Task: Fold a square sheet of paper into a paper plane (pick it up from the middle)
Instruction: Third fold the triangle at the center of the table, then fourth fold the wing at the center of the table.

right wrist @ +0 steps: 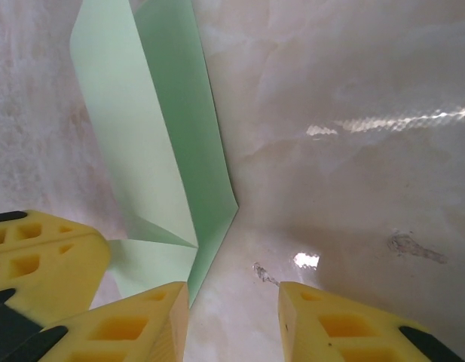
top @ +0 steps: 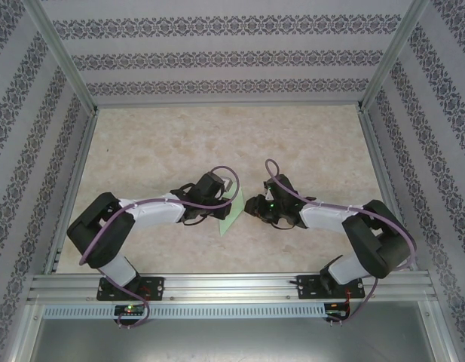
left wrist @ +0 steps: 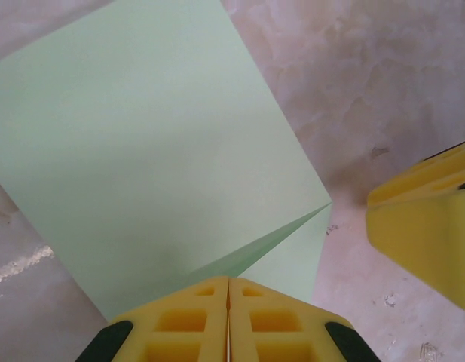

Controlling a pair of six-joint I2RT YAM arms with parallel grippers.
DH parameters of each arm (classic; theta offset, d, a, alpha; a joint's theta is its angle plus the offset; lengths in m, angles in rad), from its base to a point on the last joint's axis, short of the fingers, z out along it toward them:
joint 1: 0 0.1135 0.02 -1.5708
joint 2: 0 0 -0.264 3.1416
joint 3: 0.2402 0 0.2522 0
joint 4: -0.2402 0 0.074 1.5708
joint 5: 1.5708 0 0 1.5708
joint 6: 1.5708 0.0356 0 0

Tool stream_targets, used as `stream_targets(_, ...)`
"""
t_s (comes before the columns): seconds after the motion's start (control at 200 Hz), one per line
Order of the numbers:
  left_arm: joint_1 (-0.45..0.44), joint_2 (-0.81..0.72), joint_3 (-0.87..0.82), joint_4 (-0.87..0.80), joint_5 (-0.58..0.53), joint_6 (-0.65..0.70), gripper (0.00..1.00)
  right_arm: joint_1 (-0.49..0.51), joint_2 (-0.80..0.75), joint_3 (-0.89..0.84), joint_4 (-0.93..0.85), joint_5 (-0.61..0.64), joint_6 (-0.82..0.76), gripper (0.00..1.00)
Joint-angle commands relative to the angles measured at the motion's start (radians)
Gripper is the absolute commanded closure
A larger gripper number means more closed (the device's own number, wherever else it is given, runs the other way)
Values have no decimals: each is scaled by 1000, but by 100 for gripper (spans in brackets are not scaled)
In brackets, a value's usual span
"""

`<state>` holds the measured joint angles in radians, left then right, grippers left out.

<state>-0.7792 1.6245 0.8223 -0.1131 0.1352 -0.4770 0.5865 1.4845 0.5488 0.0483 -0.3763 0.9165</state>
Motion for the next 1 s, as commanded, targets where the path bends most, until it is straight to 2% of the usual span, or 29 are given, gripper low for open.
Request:
stream_targets(0.0,6,-35,-2,-19,-47,-8,92,-6,25,38,57,-33,-16,63)
stream_targets(0.085,10,-71,-28,-10,-74,-15,90,-6,37,44,77,-36,-12,62)
stream_targets(0.564,17,-158,-61,-34,-40,-12,91,7,175,115,191,-114,5,62)
stream_targets(0.759,17,-188,-92,-25,-23,-25,91,19,193,117,221,-165,-50,60)
stream_targets(0.994,17,-227,-116,-42,-25,-28,90,19,222,157,157,-242,-201,59)
